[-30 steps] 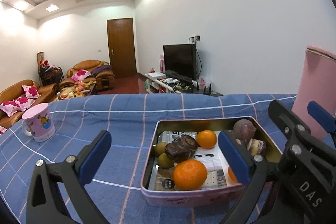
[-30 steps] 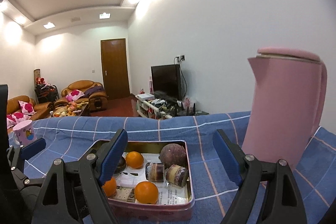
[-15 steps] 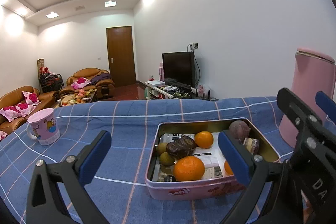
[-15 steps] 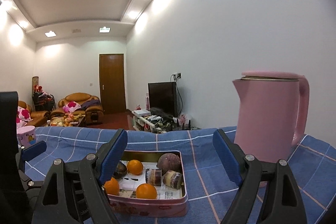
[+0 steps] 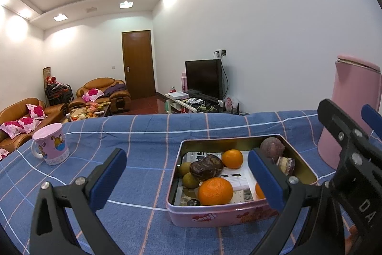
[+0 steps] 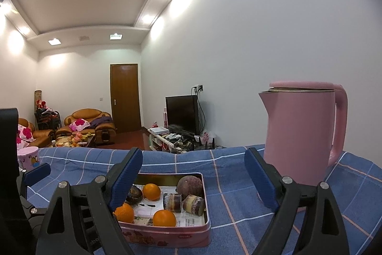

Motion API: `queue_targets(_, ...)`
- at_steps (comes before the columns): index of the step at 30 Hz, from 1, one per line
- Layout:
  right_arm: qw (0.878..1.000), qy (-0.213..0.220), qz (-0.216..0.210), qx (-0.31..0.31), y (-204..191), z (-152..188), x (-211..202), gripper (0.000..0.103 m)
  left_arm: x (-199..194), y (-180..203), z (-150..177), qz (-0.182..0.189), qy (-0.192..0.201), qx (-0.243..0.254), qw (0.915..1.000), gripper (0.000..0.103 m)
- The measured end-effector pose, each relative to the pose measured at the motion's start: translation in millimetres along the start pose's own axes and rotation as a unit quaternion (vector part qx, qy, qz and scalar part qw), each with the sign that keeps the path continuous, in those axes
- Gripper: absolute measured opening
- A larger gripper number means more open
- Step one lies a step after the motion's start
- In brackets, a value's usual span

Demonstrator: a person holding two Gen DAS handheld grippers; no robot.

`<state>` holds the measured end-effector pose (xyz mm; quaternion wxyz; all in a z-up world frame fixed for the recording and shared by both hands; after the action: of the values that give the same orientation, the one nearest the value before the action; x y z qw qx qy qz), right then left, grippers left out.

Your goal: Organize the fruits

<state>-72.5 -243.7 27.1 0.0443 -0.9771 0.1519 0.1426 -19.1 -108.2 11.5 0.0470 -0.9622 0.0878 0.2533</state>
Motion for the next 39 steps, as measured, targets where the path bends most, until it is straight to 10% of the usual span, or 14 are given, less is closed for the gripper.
queue_targets(39, 1.000, -0.002, 0.004, 0.004, 2.2, 0.3, 1.2, 0.089, 1.4, -2.9, -0.2, -0.001, -0.001, -0.001, 1.0000, 0.103)
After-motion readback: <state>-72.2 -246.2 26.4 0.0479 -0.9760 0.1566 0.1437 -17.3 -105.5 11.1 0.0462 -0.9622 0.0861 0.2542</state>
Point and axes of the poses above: each gripper's, at about its wrist camera, not at the fingertips, and x roughly the way its jaws point, y to its right, z to its underside, the point moved 2 cm from there along x, roughly the way its jaws point, and after that the axes turned 12 degrees about -y, right-handed, at the moved point
